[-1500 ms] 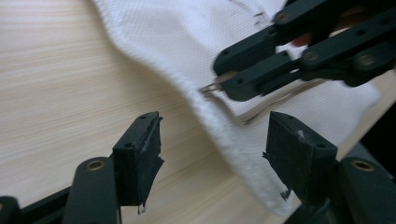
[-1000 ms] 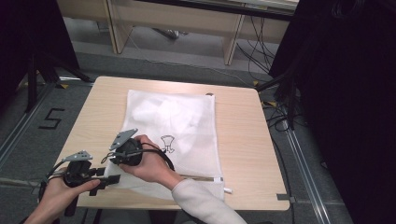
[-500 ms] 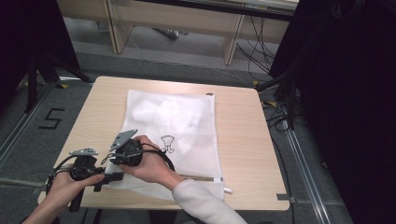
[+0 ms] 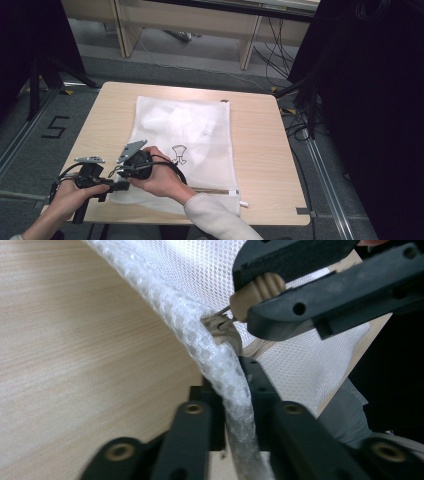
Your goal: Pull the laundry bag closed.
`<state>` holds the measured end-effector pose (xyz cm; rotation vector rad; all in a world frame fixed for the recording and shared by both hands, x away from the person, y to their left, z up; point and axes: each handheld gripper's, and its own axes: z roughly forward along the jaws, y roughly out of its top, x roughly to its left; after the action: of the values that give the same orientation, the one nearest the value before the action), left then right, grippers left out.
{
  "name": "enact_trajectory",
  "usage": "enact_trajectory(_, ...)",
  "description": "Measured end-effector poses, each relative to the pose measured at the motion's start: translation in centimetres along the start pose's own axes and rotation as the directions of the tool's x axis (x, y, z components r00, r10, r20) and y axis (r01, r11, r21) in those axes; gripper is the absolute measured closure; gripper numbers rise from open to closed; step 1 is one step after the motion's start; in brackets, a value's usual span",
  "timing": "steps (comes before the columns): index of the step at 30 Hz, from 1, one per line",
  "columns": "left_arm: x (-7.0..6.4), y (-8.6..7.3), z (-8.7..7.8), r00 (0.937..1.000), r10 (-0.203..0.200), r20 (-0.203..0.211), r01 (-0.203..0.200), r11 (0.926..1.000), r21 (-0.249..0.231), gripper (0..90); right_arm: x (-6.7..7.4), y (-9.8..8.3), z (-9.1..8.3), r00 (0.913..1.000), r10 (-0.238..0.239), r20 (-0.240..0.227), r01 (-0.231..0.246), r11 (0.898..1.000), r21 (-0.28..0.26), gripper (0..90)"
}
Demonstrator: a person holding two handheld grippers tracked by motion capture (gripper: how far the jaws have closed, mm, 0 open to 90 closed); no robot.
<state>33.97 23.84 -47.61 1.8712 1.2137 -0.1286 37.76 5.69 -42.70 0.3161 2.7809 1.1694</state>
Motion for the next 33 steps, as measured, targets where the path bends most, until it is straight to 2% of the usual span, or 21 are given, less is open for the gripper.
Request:
enact_trajectory(1, -0.1, 0.0, -0.1, 1.0, 0.005, -0.001, -0.005, 1.0, 0.002, 85.8, -0.2, -0.1, -0.1, 0.9999, -0.015, -0.004, 0.015, 1.0, -0.009, 82.3)
enact_trajectory(3, -0.4, 0.0, -0.2, 0.9997, 0.005, -0.025, -0.006, 0.9998, -0.017, 86.0, -0.1, -0.1, -0.1, 1.0, 0.002, -0.006, -0.002, 1.0, -0.007, 82.3)
enact_trajectory(4, -0.4, 0.0, -0.3, 0.9998, 0.005, -0.021, -0.005, 0.9999, -0.011, 86.4, -0.2, -0.1, -0.2, 0.9997, -0.023, -0.008, 0.022, 1.0, -0.015, 82.3)
enact_trajectory(7, -0.5, 0.0, -0.3, 0.9998, -0.005, -0.018, 0.005, 0.9997, -0.025, 86.7, 0.0, -0.3, -0.4, 0.9999, -0.008, -0.011, 0.008, 1.0, -0.002, 82.4)
enact_trajectory(8, -0.6, 0.0, -0.4, 0.9999, -0.006, -0.014, 0.006, 0.9996, -0.026, 86.8, -0.2, -0.4, -0.5, 0.9996, -0.026, -0.011, 0.026, 1.0, -0.001, 82.4)
enact_trajectory(11, -0.6, 0.0, -0.3, 0.9999, -0.009, -0.008, 0.009, 0.9995, -0.029, 87.0, -0.3, -0.9, -0.7, 0.9996, -0.023, -0.014, 0.023, 1.0, 0.0, 82.5)
enact_trajectory(12, -0.7, 0.0, -0.3, 0.9999, -0.007, -0.008, 0.007, 0.9996, -0.028, 87.0, -0.2, -1.1, -0.8, 0.9999, -0.005, -0.016, 0.005, 1.0, 0.01, 82.5)
enact_trajectory(13, -0.7, -0.1, -0.3, 1.0, -0.007, -0.007, 0.007, 0.9996, -0.029, 87.1, -0.4, -1.3, -0.7, 0.9997, -0.017, -0.019, 0.017, 1.0, -0.001, 82.4)
enact_trajectory(15, -0.7, -0.1, -0.3, 1.0, -0.006, -0.004, 0.005, 0.9996, -0.028, 87.1, -0.4, -1.3, -0.8, 0.9997, -0.012, -0.021, 0.012, 1.0, -0.005, 82.4)
enact_trajectory(16, -0.7, -0.1, -0.3, 0.9999, -0.009, -0.006, 0.009, 0.9995, -0.029, 87.1, -0.2, -1.4, -0.8, 0.9997, 0.012, -0.022, -0.012, 1.0, 0.002, 82.4)
enact_trajectory(17, -0.7, -0.1, -0.3, 0.9999, -0.011, -0.004, 0.011, 0.9995, -0.03, 87.1, -0.3, -1.3, -0.8, 0.9997, -0.013, -0.02, 0.013, 1.0, -0.004, 82.5)
enact_trajectory(19, -0.6, -0.1, -0.4, 0.9999, -0.011, -0.001, 0.011, 0.9995, -0.029, 87.1, -0.2, -1.3, -0.8, 0.9998, 0.004, -0.021, -0.004, 1.0, 0.004, 82.4)
enact_trajectory(20, -0.7, -0.1, -0.4, 0.9999, -0.011, 0.0, 0.011, 0.9995, -0.028, 87.1, -0.3, -1.3, -0.8, 0.9997, -0.007, -0.023, 0.007, 1.0, -0.003, 82.4)
enact_trajectory(21, -0.7, -0.1, -0.4, 0.9999, -0.011, -0.001, 0.011, 0.9995, -0.029, 87.1, -0.2, -1.4, -0.8, 0.9996, 0.015, -0.024, -0.015, 1.0, 0.005, 82.5)
enact_trajectory(26, -0.5, -0.1, -0.4, 0.9998, -0.019, 0.003, 0.02, 0.9994, -0.028, 87.2, -0.4, -1.6, -0.8, 0.9994, -0.006, -0.033, 0.006, 1.0, 0.012, 82.5)
enact_trajectory(29, -0.5, -0.1, -0.5, 0.9997, -0.025, 0.001, 0.025, 0.9991, -0.033, 87.2, -0.4, -1.7, -0.8, 0.9992, 0.014, -0.038, -0.013, 1.0, 0.017, 82.5)
enact_trajectory(31, -0.4, -0.1, -0.5, 0.9995, -0.032, 0.006, 0.032, 0.999, -0.03, 87.2, -0.4, -1.8, -0.8, 0.9992, 0.01, -0.038, -0.009, 1.0, 0.025, 82.6)
enact_trajectory(32, -0.4, -0.1, -0.5, 0.9994, -0.034, 0.008, 0.034, 0.999, -0.03, 87.2, -0.5, -1.8, -0.7, 0.9992, -0.014, -0.038, 0.015, 1.0, 0.021, 82.6)
enact_trajectory(33, -0.4, -0.1, -0.5, 0.9993, -0.036, 0.011, 0.036, 0.999, -0.028, 87.2, -0.4, -1.8, -0.7, 0.9991, -0.01, -0.04, 0.011, 1.0, 0.024, 82.6)
